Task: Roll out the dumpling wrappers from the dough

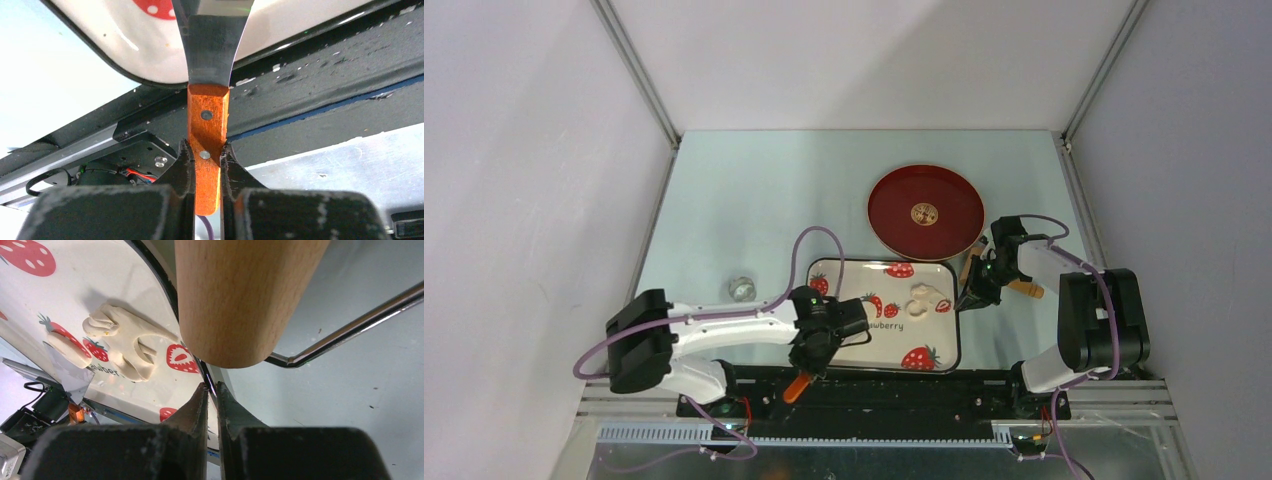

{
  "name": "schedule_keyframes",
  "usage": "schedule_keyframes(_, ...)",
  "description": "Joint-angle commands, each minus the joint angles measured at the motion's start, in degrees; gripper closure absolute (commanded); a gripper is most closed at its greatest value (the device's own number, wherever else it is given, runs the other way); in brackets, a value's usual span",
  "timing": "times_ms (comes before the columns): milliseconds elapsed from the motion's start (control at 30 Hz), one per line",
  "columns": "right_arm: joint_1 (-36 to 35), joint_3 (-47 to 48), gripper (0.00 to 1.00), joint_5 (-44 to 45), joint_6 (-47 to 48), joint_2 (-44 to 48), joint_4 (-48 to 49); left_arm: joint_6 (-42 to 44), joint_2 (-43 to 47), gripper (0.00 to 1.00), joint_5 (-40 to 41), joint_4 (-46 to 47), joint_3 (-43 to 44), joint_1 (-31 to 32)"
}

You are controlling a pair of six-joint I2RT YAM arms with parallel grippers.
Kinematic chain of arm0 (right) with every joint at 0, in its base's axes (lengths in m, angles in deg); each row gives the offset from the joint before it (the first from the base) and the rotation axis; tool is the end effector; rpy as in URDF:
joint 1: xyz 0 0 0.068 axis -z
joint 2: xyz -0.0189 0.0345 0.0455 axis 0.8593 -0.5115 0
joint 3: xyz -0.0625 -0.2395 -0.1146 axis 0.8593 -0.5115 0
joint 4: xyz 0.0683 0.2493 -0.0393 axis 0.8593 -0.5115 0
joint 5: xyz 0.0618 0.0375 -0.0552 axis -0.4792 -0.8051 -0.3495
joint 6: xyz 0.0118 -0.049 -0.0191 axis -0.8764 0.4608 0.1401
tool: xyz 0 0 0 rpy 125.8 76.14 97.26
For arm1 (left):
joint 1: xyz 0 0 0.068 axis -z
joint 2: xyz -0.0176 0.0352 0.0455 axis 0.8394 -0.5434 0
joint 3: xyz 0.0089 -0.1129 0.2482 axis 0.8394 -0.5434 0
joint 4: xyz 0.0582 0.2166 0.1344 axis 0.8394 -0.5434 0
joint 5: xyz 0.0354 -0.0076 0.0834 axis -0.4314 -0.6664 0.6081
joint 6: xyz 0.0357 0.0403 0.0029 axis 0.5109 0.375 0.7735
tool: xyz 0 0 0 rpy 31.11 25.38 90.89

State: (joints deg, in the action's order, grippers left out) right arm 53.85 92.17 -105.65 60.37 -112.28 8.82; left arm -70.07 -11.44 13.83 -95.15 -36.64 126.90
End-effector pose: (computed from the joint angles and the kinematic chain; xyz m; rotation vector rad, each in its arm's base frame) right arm 0.2391 0.0372 0.1493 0.3380 2.9866 0.6829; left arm 0.0772 -0.2085 0.1960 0.8334 3.0239 0.0282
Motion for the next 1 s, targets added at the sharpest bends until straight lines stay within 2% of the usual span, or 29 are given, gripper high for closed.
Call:
schedule_keyframes(0, -0.27, -0.02, 0.98, -1.41, 0.06, -0.81, 1.08, -1.47, 3.88, 1.0, -0.38, -1.83, -1.21, -0.21)
schedule_keyframes(967, -0.32, -0.07, 0.97, -1.62, 0.11, -0.78, 1.07, 3.67, -6.54, 1.0, 0.34, 0.19, 6.07, 0.14)
